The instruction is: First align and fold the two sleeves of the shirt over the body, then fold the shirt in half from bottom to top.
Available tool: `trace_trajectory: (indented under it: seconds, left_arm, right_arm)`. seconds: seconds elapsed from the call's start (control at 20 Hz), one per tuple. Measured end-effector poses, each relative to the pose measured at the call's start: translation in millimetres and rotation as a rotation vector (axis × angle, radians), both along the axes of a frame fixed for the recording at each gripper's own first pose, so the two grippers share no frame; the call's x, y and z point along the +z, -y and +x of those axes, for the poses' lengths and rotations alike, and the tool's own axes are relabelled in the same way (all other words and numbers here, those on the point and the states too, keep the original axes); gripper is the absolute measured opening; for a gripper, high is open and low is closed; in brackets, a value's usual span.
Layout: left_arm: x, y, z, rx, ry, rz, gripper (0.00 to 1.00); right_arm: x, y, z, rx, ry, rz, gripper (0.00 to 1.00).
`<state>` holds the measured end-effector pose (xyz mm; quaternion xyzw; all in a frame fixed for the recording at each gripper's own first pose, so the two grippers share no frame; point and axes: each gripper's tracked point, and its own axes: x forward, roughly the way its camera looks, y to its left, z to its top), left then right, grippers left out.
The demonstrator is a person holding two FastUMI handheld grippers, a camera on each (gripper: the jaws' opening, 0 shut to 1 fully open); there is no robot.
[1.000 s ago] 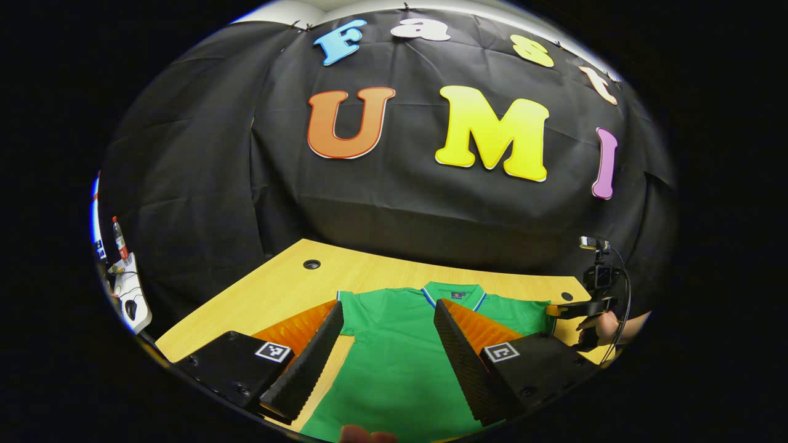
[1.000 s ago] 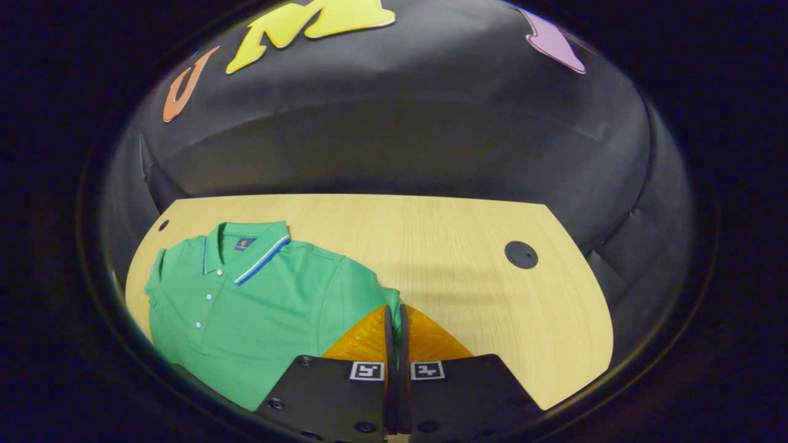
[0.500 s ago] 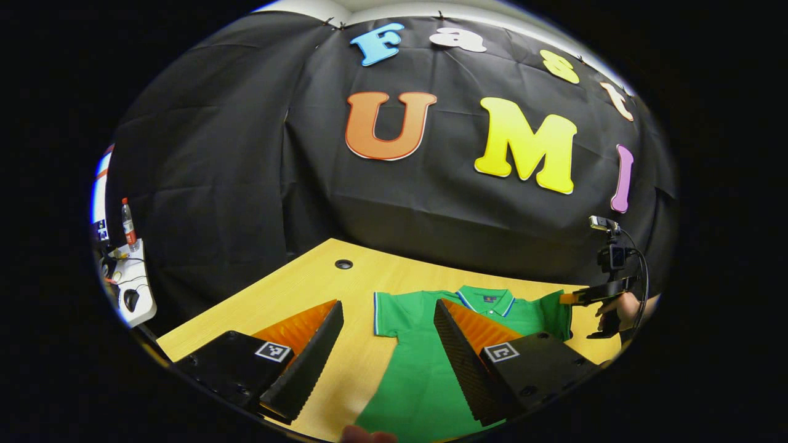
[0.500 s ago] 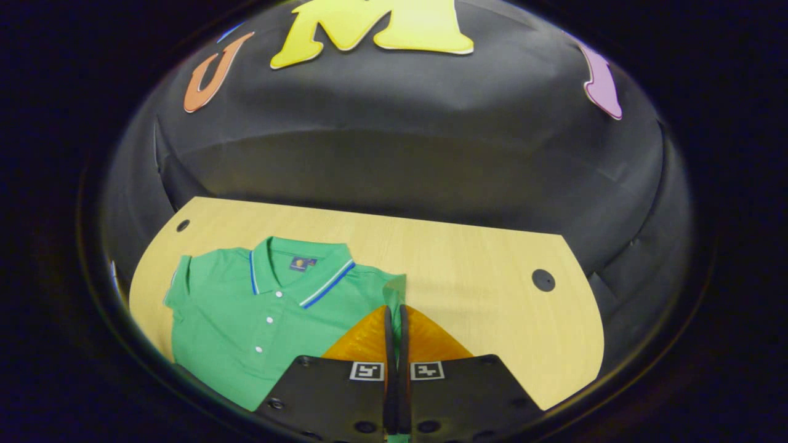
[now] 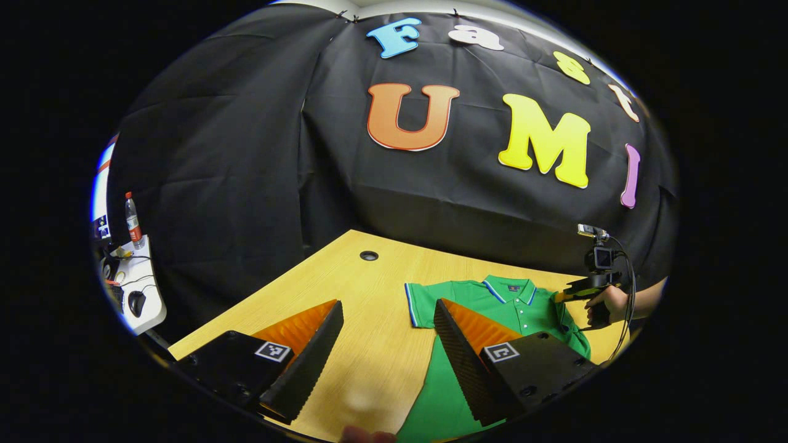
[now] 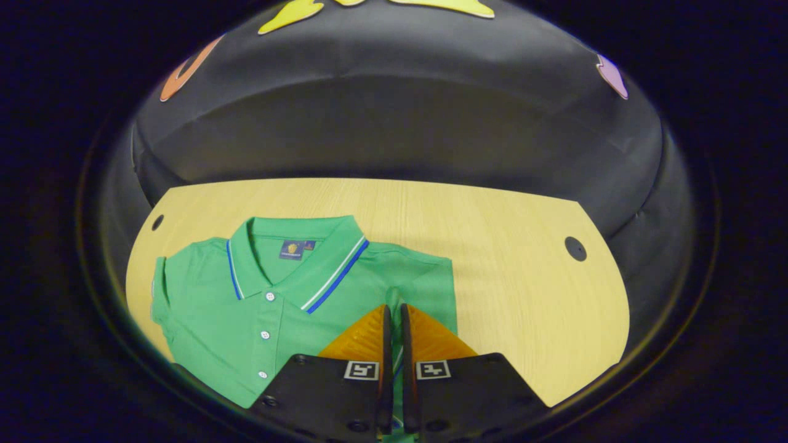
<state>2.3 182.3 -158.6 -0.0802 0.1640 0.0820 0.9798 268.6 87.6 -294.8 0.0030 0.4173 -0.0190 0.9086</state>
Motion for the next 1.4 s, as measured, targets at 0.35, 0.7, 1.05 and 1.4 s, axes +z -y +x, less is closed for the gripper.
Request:
trace_trajectory:
  seconds: [0.35,0.7,1.05,1.4]
  left_arm:
    - [-8,1,6,-0.021,-0.011,-0.004,1.00]
    - [-3,27,41,-0.171,0.030,-0.028,0.98]
    - [-21,25,97,-0.282,0.053,-0.095,0.98]
    - [-69,19,166,-0.362,0.000,-0.082,0.98]
  right_arm:
    - [30,-15,-2,0.055,0.060,0.072,0.48]
    - [123,8,-51,0.055,0.211,0.079,0.91]
    - [198,12,-144,0.131,0.304,0.097,0.90]
    - [254,22,-200,0.103,0.365,0.145,0.93]
